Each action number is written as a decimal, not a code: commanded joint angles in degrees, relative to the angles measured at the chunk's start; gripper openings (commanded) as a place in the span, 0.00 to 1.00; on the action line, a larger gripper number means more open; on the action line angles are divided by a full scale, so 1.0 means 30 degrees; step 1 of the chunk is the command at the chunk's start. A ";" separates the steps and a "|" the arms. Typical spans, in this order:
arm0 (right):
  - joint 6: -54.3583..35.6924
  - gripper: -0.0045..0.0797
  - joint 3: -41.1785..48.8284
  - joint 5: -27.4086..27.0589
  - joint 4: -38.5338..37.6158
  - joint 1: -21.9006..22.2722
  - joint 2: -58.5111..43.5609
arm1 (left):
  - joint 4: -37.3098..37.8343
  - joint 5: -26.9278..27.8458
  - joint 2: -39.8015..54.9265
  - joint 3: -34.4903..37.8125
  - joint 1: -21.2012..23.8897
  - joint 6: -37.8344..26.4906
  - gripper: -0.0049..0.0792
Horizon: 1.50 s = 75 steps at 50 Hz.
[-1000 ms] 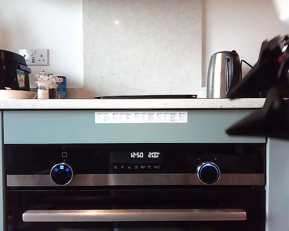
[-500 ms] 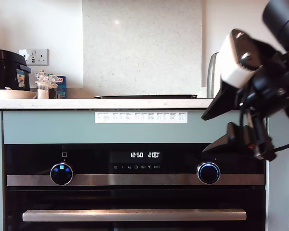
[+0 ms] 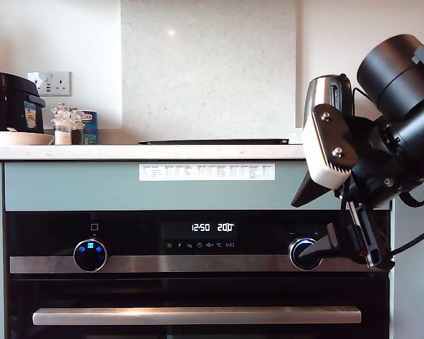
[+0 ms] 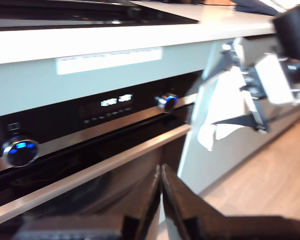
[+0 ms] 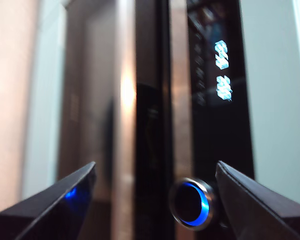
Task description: Switch the oven temperature to 220 degrees by turning the right rotary switch until the correct number is selected
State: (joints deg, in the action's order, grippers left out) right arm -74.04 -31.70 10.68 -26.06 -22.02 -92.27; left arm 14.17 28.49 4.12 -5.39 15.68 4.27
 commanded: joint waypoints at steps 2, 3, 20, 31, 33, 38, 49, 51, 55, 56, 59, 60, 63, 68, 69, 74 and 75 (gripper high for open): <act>-0.0248 0.88 -0.0306 -0.0117 -0.0379 0.0452 -0.0510 | -0.0153 0.0080 0.0000 -0.0146 0.0029 -0.0073 0.03; -0.0299 0.88 -0.0342 -0.0117 -0.0401 0.0517 -0.0590 | -0.0153 0.0080 0.0000 -0.0153 0.0029 -0.0073 0.03; -0.0568 0.88 -0.1676 -0.0080 -0.1107 0.1282 -0.2659 | -0.0160 -0.0175 0.0000 -0.0146 0.0029 -0.0087 0.03; -0.0831 0.88 -0.3264 -0.0087 -0.0889 0.1282 -0.4444 | -0.0146 -0.0175 0.0000 -0.0146 0.0029 -0.0087 0.03; -0.0838 0.88 -0.3490 -0.0058 -0.0772 0.1275 -0.4699 | -0.0146 -0.0175 0.0000 -0.0146 0.0029 -0.0087 0.03; -0.0845 0.88 -0.3861 -0.0058 -0.0634 0.1282 -0.5093 | -0.0146 -0.0175 0.0000 -0.0146 0.0029 -0.0087 0.03; -0.0984 0.88 -0.4583 -0.0036 -0.0415 0.1523 -0.5982 | -0.0138 -0.0233 0.0000 -0.0153 0.0029 -0.0087 0.03; -0.0984 0.88 -0.4670 0.0007 -0.0408 0.1530 -0.6084 | -0.0138 -0.0233 0.0000 -0.0146 0.0029 -0.0087 0.03; -0.1078 0.88 -0.4758 0.0277 -0.0321 0.1530 -0.6200 | -0.0138 -0.0233 0.0000 -0.0146 0.0029 -0.0087 0.03; -0.1268 0.88 -0.4772 0.0313 -0.0270 0.1530 -0.6251 | -0.0138 -0.0233 0.0000 -0.0146 0.0029 -0.0087 0.03; -0.1479 0.88 -0.4830 0.0379 -0.0102 0.1537 -0.6324 | -0.0138 -0.0240 0.0000 -0.0153 0.0029 -0.0087 0.03; -0.1486 0.88 -0.4852 0.0379 -0.0073 0.1574 -0.6382 | -0.0138 -0.0240 0.0000 -0.0146 0.0029 -0.0087 0.03; -0.1494 0.88 -0.4925 0.0372 -0.0073 0.1654 -0.6550 | -0.0138 -0.0240 0.0000 -0.0146 0.0029 -0.0087 0.03; -0.1756 0.88 -0.5107 0.0306 -0.0073 0.1763 -0.6900 | -0.0138 -0.0240 0.0000 -0.0146 0.0029 -0.0087 0.03; -0.1865 0.88 -0.5122 0.0284 -0.0073 0.1763 -0.6951 | -0.0138 -0.0240 0.0000 -0.0146 0.0029 -0.0087 0.03; -0.1865 0.88 -0.5253 0.0233 -0.0080 0.1763 -0.7147 | -0.0131 -0.0240 0.0000 -0.0146 0.0029 -0.0087 0.03; -0.1865 0.88 -0.5260 0.0233 -0.0066 0.1763 -0.7162 | -0.0124 -0.0240 0.0000 -0.0153 0.0029 -0.0087 0.03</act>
State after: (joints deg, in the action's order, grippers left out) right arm -79.53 -47.05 11.40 -26.11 -16.95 -112.92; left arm 14.20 27.77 4.12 -5.45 15.75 4.27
